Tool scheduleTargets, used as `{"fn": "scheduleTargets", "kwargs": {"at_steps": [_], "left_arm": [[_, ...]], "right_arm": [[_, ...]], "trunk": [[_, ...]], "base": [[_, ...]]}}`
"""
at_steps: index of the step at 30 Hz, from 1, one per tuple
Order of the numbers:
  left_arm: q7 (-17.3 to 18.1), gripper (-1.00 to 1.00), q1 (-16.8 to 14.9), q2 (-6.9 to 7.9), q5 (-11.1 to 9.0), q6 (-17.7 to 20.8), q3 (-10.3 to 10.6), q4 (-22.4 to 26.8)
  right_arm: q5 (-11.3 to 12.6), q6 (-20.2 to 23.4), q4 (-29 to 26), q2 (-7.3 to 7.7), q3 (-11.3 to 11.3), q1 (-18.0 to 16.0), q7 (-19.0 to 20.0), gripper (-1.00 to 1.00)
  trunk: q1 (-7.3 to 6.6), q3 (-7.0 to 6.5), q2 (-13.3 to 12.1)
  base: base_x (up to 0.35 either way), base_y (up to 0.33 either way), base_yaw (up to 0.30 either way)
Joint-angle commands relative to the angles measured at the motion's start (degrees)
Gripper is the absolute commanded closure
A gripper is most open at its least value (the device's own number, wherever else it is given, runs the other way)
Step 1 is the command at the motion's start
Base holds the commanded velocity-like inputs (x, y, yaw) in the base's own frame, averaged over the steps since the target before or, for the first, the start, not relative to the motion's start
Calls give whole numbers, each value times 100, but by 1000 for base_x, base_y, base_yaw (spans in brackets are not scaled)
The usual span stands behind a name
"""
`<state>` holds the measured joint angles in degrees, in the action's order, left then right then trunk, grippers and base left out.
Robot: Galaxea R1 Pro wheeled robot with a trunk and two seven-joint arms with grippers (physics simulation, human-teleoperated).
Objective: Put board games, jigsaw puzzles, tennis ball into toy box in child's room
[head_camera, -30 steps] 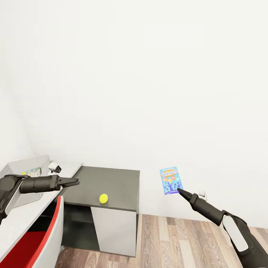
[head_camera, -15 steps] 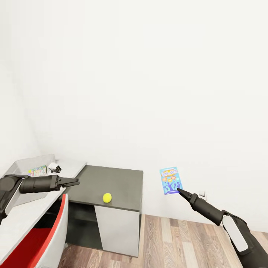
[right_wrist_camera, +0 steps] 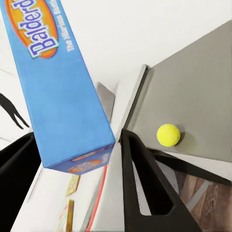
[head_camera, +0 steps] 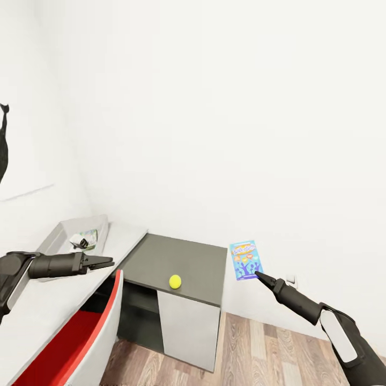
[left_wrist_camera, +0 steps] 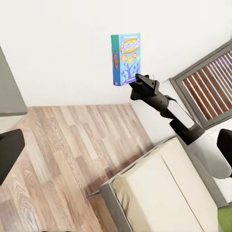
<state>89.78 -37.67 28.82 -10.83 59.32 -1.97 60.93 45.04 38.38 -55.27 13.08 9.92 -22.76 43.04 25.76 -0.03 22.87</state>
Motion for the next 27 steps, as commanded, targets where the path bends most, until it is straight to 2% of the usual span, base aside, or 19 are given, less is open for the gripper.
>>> {"fn": "scheduleTargets", "kwargs": {"at_steps": [1,19,27], "left_arm": [[22,-100,-3,0,2,58,4,-2],[22,-100,5,1,-25,36,-5,-55],[22,-100,10,0,-25,29,-5,-55]], "right_arm": [[40,44,-1,1,9,-1,4,100],[32,45,-1,-7,2,-1,-14,100],[32,45,-1,-8,-29,-1,-32,100]], "trunk": [[2,2,5],[2,2,5],[2,2,5]], "base": [[0,0,292],[1,0,292],[200,100,292]]}}
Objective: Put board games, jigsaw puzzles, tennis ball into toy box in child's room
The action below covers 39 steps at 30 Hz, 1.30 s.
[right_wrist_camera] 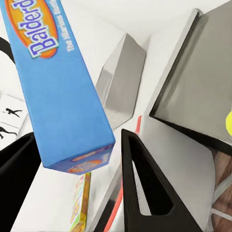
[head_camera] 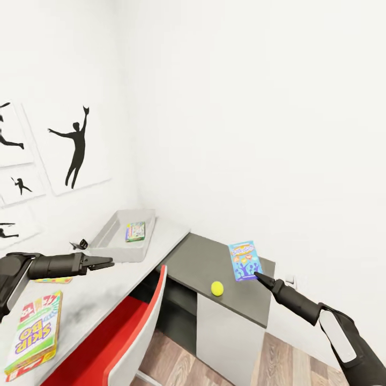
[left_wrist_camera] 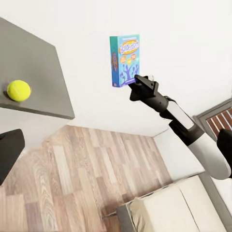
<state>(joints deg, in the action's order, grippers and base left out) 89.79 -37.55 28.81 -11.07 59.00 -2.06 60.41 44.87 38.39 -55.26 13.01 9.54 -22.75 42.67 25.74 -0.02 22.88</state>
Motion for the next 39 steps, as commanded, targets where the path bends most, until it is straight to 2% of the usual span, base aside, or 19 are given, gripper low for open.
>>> {"fn": "scheduleTargets", "kwargs": {"at_steps": [1,4,8,24,39], "left_arm": [[21,-100,-3,1,0,60,4,-3],[21,-100,1,1,0,59,4,-3],[21,-100,2,1,0,59,2,-3],[21,-100,2,-2,8,59,4,-3],[21,-100,2,-7,8,56,4,-27]], "right_arm": [[48,43,-2,0,-10,-2,5,100],[48,39,-2,4,-165,-2,-2,100],[48,38,-2,7,-212,-2,-4,100],[48,38,-2,9,-225,-2,0,100],[48,37,7,9,-225,-2,-5,100]], "trunk": [[5,2,3],[5,2,3],[5,2,3],[5,2,3],[5,2,3]], "base": [[284,86,292],[302,13,292],[308,-110,292],[226,-59,292],[97,96,292]]}}
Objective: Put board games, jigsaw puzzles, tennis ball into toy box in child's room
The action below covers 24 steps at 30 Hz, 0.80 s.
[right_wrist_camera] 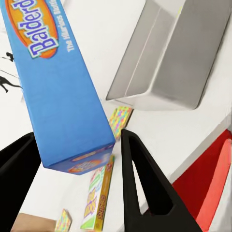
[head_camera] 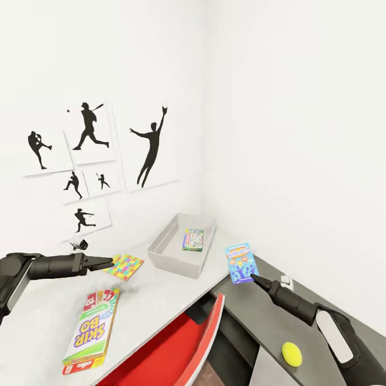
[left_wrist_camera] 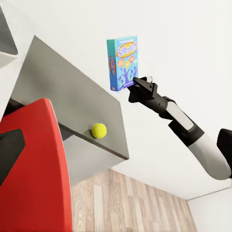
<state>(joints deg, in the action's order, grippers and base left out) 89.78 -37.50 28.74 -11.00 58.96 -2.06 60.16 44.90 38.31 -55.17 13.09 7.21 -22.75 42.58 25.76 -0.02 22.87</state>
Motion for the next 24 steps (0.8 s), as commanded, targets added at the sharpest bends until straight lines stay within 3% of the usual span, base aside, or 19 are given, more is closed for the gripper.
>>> {"fn": "scheduleTargets", "kwargs": {"at_steps": [1,10,24], "left_arm": [[22,-100,-3,0,1,62,4,-2],[22,-100,-3,0,1,56,4,-1],[22,-100,-3,0,10,55,4,1]], "right_arm": [[45,45,-2,0,8,-1,5,100],[45,47,-2,0,8,-1,5,100],[45,46,-2,2,8,-1,5,100]], "trunk": [[2,2,5],[2,2,5],[2,2,5]], "base": [[15,100,292],[8,50,292],[143,-110,292]]}}
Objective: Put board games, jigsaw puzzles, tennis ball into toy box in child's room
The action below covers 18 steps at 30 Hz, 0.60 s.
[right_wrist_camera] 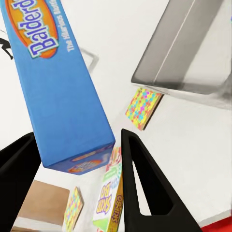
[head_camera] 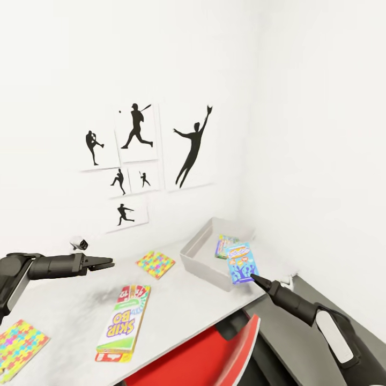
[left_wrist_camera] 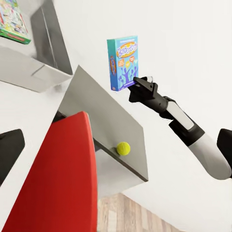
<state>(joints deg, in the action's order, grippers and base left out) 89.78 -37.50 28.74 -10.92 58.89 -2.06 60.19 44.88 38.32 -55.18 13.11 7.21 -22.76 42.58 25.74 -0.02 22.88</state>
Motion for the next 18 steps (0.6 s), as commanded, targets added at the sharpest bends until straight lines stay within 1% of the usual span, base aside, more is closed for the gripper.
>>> {"fn": "scheduleTargets", "kwargs": {"at_steps": [1,4,10,13,18], "left_arm": [[22,-100,-3,0,2,61,4,-4],[22,-100,-3,0,2,61,4,-4],[22,-100,-3,0,2,61,4,-5],[22,-100,-3,0,2,61,4,-6],[22,-100,-3,0,2,61,4,-4]], "right_arm": [[47,46,-2,0,8,-1,5,100],[47,45,-2,-1,8,-1,5,100],[47,47,-2,6,8,-1,8,100],[47,47,-2,7,8,-1,24,100],[47,45,-2,9,15,-1,44,100]], "trunk": [[4,2,4],[4,2,4],[4,2,4],[4,2,4],[4,2,4]], "base": [[240,-83,292],[230,-51,292],[161,-51,271],[141,-94,86],[58,-31,19]]}}
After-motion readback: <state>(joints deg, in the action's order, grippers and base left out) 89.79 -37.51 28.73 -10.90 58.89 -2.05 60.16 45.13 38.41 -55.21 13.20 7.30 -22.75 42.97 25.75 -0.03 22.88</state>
